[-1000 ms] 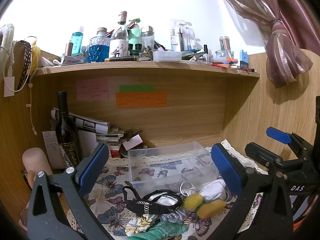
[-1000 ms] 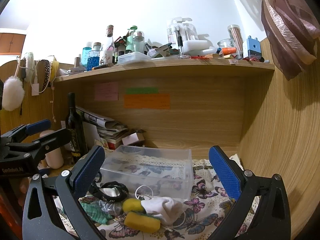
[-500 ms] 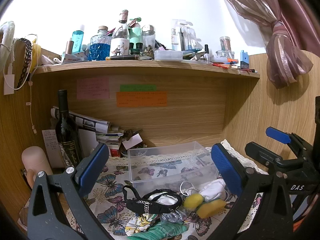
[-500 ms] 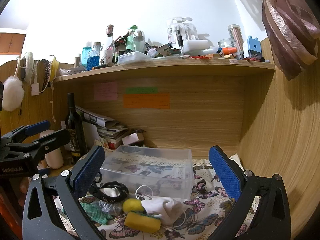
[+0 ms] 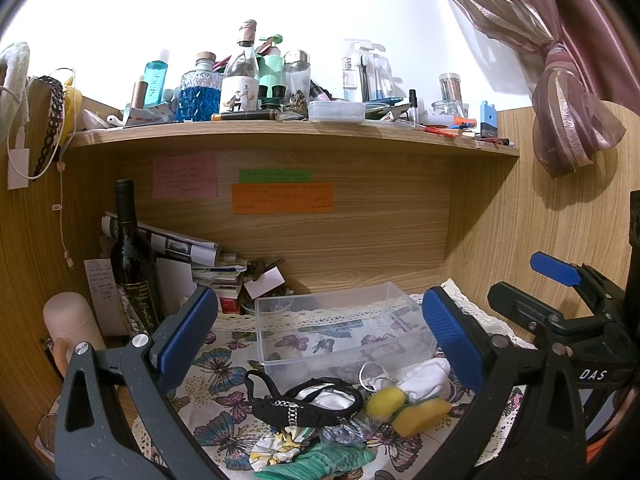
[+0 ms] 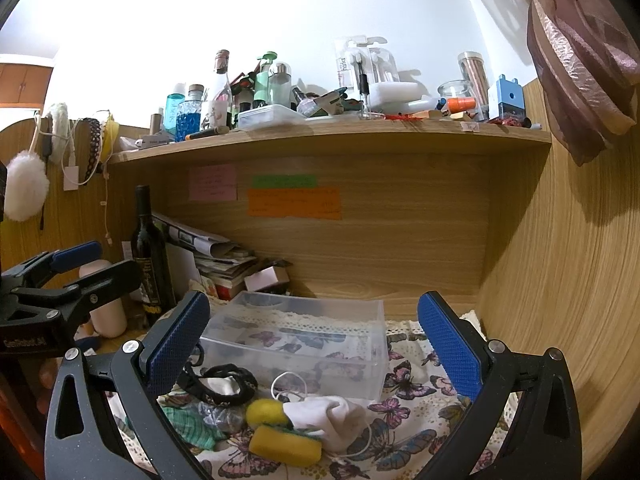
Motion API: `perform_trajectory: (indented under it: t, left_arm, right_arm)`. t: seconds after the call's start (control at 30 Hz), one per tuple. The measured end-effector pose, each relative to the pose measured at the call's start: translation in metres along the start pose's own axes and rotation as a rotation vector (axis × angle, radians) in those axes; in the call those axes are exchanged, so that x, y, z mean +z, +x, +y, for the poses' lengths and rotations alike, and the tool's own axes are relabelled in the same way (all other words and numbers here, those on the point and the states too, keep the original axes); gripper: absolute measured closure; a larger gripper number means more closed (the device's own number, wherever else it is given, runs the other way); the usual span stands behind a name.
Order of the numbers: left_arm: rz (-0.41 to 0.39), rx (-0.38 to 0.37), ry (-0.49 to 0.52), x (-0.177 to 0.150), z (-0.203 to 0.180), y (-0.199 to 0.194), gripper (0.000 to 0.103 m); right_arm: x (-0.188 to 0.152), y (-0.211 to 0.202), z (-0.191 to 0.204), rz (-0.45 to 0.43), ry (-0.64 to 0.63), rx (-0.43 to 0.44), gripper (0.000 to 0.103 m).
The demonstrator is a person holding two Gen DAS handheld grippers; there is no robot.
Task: Organize soft objects
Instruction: 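Grasp the white sock with the right tool while the left tool reaches the black strap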
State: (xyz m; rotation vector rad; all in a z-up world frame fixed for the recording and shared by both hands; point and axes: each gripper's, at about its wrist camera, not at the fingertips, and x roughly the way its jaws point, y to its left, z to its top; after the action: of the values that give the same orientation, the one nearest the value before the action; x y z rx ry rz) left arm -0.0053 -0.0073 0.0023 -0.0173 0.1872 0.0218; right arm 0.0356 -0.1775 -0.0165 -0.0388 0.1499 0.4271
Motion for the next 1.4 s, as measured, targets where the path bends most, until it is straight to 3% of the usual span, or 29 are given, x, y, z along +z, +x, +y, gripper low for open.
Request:
perform_trajectory:
  t: [0.3,0.6,1.0,1.17,1.3,1.4]
  left_arm:
    - [0.002,0.000,0.000,-0.001,0.000,0.001,0.000]
    - [0.052,-0.001,0.000,-0.010,0.002,0.014,0.000]
    - [0.319,0.048,-0.035,-0.063,0.039,0.069,0.000]
    - [0.411,0.028,-0.096,-0.084,0.054,0.087,0.000]
    - [0.432,0.030,-0.123,-0.094,0.060,0.096,0.002]
    - [0.482,0.007,-0.128,-0.102,0.060,0.107,0.019]
  right_arm:
    - [0.000,0.000,0.000,-0.005,-0.001,0.003,0.000]
    - [-0.006,0.010,-0.005,0.016,0.018,0.031,0.000]
    - [-0.046,0.053,-0.034,0.228,0.014,0.004,0.000]
    - [-0.059,0.064,-0.030,0.287,-0.005,0.033,0.000]
    - [-0.070,0.076,-0.037,0.352,0.028,0.066,0.015]
    - [-0.078,0.086,-0.044,0.406,0.070,0.090,0.025]
